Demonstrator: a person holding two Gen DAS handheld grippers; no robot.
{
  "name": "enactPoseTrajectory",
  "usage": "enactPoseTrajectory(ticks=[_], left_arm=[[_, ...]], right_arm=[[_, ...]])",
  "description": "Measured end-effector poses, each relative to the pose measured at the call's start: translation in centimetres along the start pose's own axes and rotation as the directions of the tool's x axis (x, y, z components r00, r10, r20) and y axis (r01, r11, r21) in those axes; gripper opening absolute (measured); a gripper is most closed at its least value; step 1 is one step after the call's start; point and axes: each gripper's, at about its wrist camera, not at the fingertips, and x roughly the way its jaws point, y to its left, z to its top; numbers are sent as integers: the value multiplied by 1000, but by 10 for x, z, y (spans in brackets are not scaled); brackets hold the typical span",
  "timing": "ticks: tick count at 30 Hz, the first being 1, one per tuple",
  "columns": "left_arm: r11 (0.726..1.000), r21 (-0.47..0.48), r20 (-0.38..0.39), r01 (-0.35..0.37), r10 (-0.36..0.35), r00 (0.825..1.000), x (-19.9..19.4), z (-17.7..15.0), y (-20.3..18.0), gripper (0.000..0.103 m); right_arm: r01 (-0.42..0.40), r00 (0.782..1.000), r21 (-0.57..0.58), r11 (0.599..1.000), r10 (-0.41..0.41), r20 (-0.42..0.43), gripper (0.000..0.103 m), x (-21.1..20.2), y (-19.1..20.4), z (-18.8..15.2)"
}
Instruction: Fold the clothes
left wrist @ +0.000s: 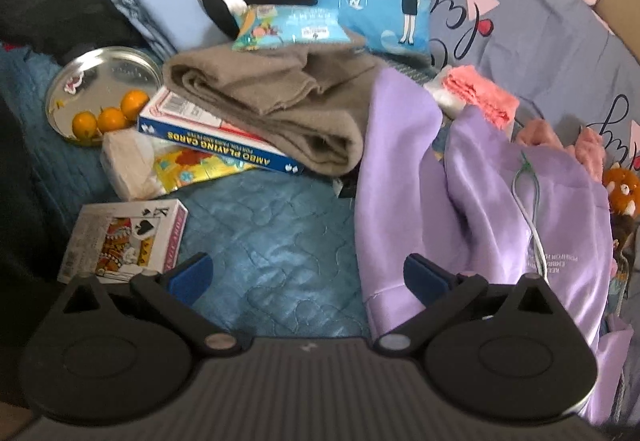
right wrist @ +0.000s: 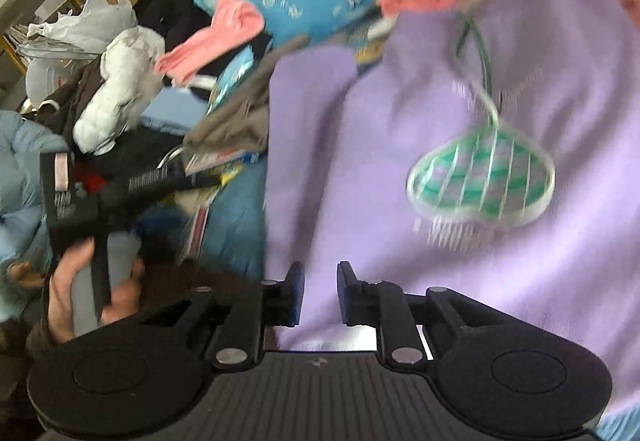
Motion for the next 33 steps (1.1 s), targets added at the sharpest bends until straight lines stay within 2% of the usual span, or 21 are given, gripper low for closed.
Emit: enactPoseTrajectory(ticks=[4, 8, 11, 14, 17, 19, 21, 23, 24, 25, 28, 30, 31, 33], left_arm=[[1000, -10, -42, -16, 16, 999, 12, 2, 2, 103], [999, -40, -55, -15, 13, 998, 18, 5, 6, 103], [997, -73, -44, -27, 24, 999, 20, 9, 11, 103], [992, -121, -17, -34, 32, 999, 19, 17, 21, 103], [982, -181, 25, -52, 58, 998, 17, 25, 32, 103], [977, -205, 42, -62, 72, 997, 16, 30, 38, 103], [974, -218, 41, -57, 68, 997, 18, 32, 42, 103], [973, -226, 35, -49, 59, 998, 20, 33, 45, 103], [973, -226, 33, -47, 56, 998, 20, 33, 45, 103], [973, -227, 31, -45, 53, 998, 21, 33, 45, 103], [971, -234, 39, -41, 51, 998, 21, 32, 46, 103], [968, -248, 45, -40, 53, 998, 21, 32, 47, 103], [967, -252, 46, -41, 54, 997, 21, 32, 46, 103], [965, -258, 54, -46, 62, 997, 20, 31, 46, 103]], right_arm=[[40, 998, -91, 995, -35, 54, 39, 33, 20, 44], [94, 995, -171, 981, -86, 57, 40, 80, 43, 88], [136, 990, -273, 952, -123, 63, 41, 121, 62, 127], [178, 984, -403, 898, -169, 58, 49, 164, 86, 158], [239, 968, -533, 812, -244, 62, 55, 209, 114, 168], [290, 949, -577, 764, -308, 69, 55, 241, 129, 168], [352, 920, -568, 744, -388, 61, 55, 271, 134, 166], [426, 878, -553, 716, -475, 62, 44, 295, 131, 164], [465, 854, -546, 696, -515, 71, 16, 303, 128, 164], [477, 851, -521, 708, -519, 74, 5, 305, 124, 166], [383, 921, -385, 840, -382, 81, 4, 282, 118, 185], [193, 981, -379, 905, -170, 94, 5, 255, 132, 193], [93, 994, -389, 917, -62, 92, 4, 241, 142, 196], [-69, 988, -399, 914, 119, 100, 4, 214, 159, 199]])
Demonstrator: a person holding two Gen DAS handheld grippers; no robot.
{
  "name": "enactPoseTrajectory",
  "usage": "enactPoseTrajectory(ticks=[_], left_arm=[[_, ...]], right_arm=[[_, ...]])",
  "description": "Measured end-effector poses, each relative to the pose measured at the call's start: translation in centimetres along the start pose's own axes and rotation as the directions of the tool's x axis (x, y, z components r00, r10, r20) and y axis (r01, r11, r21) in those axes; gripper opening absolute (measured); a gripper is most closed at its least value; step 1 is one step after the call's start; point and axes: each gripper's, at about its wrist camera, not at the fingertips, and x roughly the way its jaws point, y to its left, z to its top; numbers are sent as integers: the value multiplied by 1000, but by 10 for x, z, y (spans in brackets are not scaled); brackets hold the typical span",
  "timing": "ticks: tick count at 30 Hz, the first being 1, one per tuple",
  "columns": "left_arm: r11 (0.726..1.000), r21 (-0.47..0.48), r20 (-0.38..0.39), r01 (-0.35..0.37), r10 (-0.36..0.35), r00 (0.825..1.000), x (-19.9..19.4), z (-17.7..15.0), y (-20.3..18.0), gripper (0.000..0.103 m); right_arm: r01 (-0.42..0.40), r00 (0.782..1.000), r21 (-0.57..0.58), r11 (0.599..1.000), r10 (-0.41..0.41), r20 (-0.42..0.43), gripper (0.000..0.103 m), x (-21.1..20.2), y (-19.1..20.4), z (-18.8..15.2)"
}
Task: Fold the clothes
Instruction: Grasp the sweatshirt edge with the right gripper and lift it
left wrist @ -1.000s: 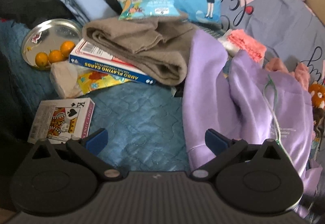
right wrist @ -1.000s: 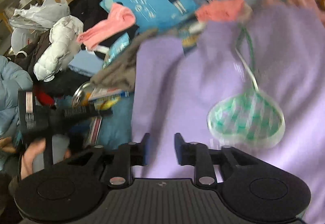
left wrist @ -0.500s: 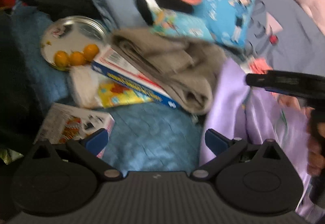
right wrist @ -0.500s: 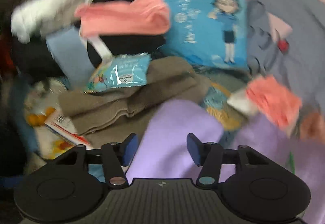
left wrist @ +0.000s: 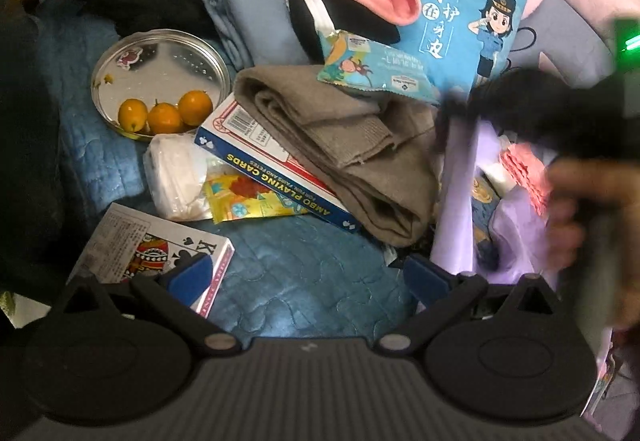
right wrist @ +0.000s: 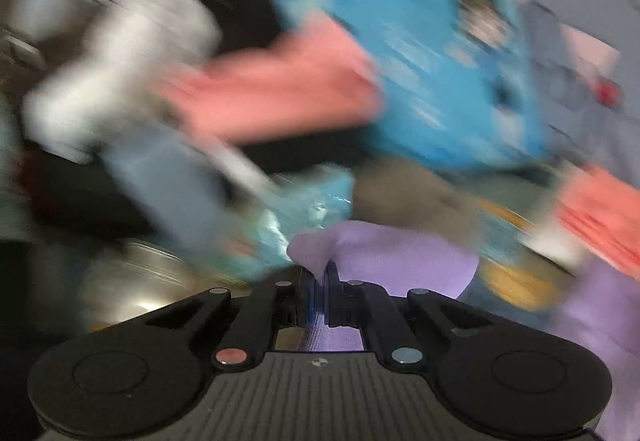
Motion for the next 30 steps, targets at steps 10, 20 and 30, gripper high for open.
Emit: enactPoseTrajectory(ticks=[10, 20, 30], left_arm=[[999, 44, 30, -27, 25, 999, -6, -4, -6, 103], [996, 77, 30, -38, 36, 999, -6, -9, -12, 103], [993, 99, 42, -60, 56, 998, -5, -11, -14, 103]], right_arm=[[361, 919, 536, 763, -388, -67, 5, -28, -112, -58], [306, 924, 835, 456, -353, -146, 5, -89, -174, -187], [-13, 820, 942, 335, -536, 202, 5, -237, -155, -223]])
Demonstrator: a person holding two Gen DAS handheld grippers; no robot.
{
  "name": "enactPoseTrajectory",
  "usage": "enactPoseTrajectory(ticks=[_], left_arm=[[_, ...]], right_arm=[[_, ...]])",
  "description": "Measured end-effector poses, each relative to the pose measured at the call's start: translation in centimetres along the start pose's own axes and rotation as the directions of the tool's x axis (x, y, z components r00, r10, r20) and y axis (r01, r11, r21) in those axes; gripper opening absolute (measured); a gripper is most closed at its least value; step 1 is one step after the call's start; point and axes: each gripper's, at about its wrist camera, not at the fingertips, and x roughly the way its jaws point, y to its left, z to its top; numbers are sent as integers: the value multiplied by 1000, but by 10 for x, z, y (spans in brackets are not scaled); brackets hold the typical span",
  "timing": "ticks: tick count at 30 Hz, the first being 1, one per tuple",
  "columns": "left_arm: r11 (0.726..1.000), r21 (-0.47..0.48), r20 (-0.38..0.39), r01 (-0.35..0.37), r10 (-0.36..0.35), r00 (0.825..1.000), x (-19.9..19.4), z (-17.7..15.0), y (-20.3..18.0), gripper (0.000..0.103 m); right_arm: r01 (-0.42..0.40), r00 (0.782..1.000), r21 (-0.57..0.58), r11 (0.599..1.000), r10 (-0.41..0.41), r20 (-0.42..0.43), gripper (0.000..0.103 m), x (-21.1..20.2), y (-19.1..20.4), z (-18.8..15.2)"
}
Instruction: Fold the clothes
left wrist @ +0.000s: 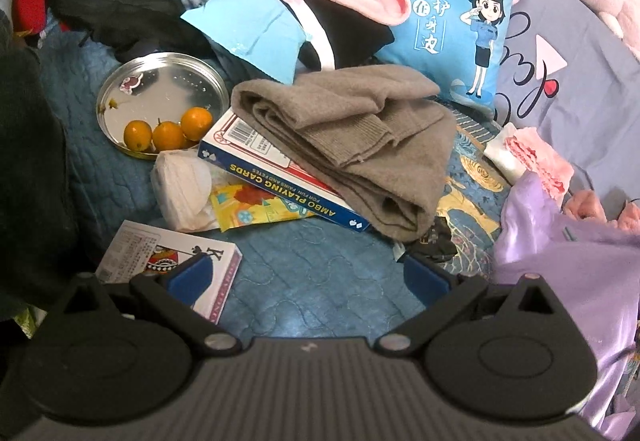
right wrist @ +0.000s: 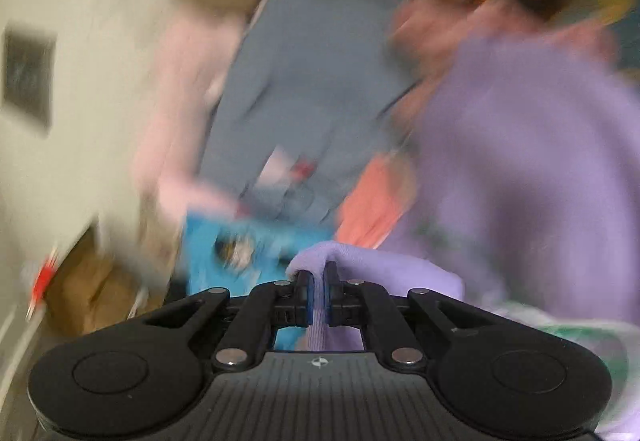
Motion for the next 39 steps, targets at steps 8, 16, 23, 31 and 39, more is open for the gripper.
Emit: enactPoseTrajectory(ticks=[8, 16, 23, 31, 39], left_arm=[[999, 48, 7, -1, 0, 1000, -2, -4, -7, 103], [978, 177, 34, 115, -123, 992, -15, -12, -23, 103], [754, 610, 22, 245, -325, 945, -43, -63, -80, 103], [465, 854, -34, 234, -399, 916, -51, -124, -117, 103], [371, 893, -83, 256, -425, 902, -50, -145, -128, 103]], right_arm=[[390, 909, 112, 914, -363, -203, 1, -51, -115, -31], [316, 943, -295, 902, -332, -5, 40, -70, -62, -17], [220, 951, -963, 153, -252, 177, 64, -45, 6, -51], [58, 953, -974, -217, -279, 119, 59, -3, -1, -87], [195, 931, -969, -149, -282, 231, 10, 6, 2, -72]])
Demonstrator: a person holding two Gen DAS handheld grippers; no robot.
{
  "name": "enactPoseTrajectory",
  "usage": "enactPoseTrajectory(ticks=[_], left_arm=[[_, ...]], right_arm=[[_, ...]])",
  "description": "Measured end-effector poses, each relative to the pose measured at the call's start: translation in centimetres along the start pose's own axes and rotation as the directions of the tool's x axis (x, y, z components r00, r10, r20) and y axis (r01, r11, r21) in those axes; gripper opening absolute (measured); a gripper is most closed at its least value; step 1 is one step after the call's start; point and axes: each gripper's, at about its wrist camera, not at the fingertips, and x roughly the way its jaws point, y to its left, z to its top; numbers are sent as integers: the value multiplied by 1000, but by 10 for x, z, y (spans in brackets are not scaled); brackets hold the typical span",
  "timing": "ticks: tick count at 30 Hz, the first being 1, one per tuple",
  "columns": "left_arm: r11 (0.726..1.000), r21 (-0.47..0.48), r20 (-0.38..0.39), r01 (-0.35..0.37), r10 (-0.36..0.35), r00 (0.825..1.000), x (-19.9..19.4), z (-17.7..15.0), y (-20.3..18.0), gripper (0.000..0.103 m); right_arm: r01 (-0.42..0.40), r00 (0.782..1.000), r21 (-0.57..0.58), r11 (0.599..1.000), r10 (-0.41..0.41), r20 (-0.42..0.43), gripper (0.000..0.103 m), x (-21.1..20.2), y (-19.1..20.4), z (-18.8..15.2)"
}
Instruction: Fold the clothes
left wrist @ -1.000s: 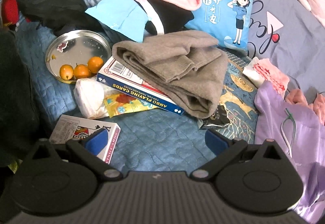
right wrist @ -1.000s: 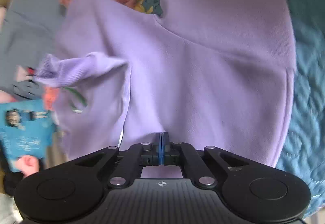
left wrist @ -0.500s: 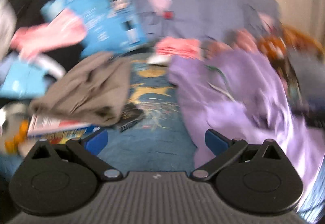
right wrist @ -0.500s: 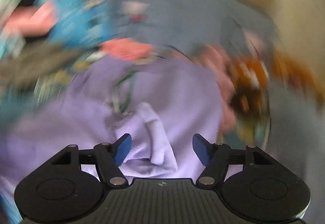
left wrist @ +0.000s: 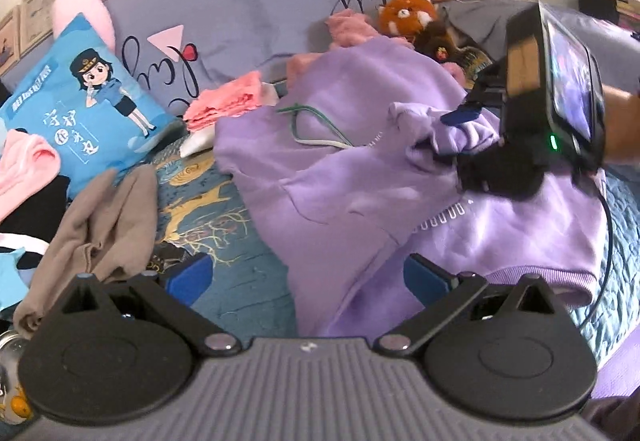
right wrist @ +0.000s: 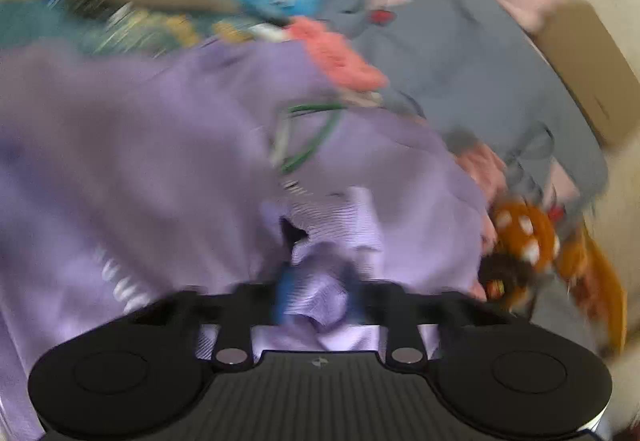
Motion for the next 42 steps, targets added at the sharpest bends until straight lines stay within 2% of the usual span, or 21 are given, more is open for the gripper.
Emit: enactPoseTrajectory(ticks=[1, 3, 5, 7, 9, 11, 14, 16, 18, 22, 24, 26, 29, 32, 35, 36, 38, 39, 42], left_arm=[[1000, 4, -2, 2, -2, 1000, 1, 0, 0, 103], [1000, 11, -6, 5, -4, 1000, 2, 0, -1, 103], [1000, 25, -5, 7, -7, 1000, 2, 0, -4, 103], [999, 50, -1, 15, -15, 1000, 2, -1, -8, 103], [997, 74, 7, 24, -25, 1000, 2, -1, -11, 103], [996, 89, 14, 31, -32, 999, 1, -1, -14, 103], [996, 69, 43, 57, -60, 997, -2, 0, -12, 103], [996, 39, 71, 80, -83, 994, -6, 1, -7, 103], [994, 12, 97, 105, -106, 990, -10, 3, -2, 103], [983, -62, 146, 174, -164, 976, -25, 4, 19, 103], [967, -131, 187, 218, -192, 963, -34, 4, 36, 103], [948, -231, 210, 218, -170, 963, -38, 3, 57, 103], [895, -384, 206, 227, -156, 966, -34, -1, 89, 103], [936, -327, 159, 129, -80, 984, -32, -3, 86, 103], [964, -262, 117, 34, -4, 993, -30, -5, 84, 103], [971, -237, 110, 31, -5, 994, -29, -7, 80, 103], [980, -184, 111, 73, -54, 992, -29, -7, 70, 103], [981, -147, 118, 124, -107, 987, -31, -8, 63, 103], [967, -36, 119, 251, -245, 962, -34, -11, 42, 103]], right_arm=[[-3, 1000, 98, 995, 2, 12, 10, -8, -15, 3], [-20, 999, 306, 952, 7, 43, 10, -25, -47, 9], [-73, 996, 472, 879, 39, 82, 9, -44, -75, 12], [-168, 985, 610, 774, 102, 142, 9, -66, -102, 16], [-270, 963, 701, 661, 169, 212, 9, -83, -123, 22], [-373, 928, 744, 554, 229, 295, 9, -97, -141, 35], [-484, 875, 743, 462, 283, 394, 9, -113, -152, 65], [-533, 846, 718, 447, 310, 435, 9, -120, -151, 86], [-551, 834, 693, 465, 316, 452, 9, -125, -147, 103], [-523, 850, 667, 531, 260, 459, 9, -137, -152, 123], [-520, 851, 669, 531, 252, 461, 9, -142, -157, 123], [-518, 853, 682, 516, 251, 458, 9, -144, -164, 119], [-529, 849, 723, 445, 267, 457, 9, -143, -173, 110], [-561, 826, 751, 349, 304, 475, 9, -142, -178, 103], [-603, 786, 760, 243, 340, 516, 9, -140, -182, 102], [-612, 777, 760, 220, 349, 524, 9, -139, -183, 103], [-625, 760, 759, 183, 366, 537, 10, -138, -185, 108], [-628, 755, 759, 173, 372, 540, 10, -136, -185, 111], [-634, 743, 758, 151, 390, 544, 10, -132, -183, 124]])
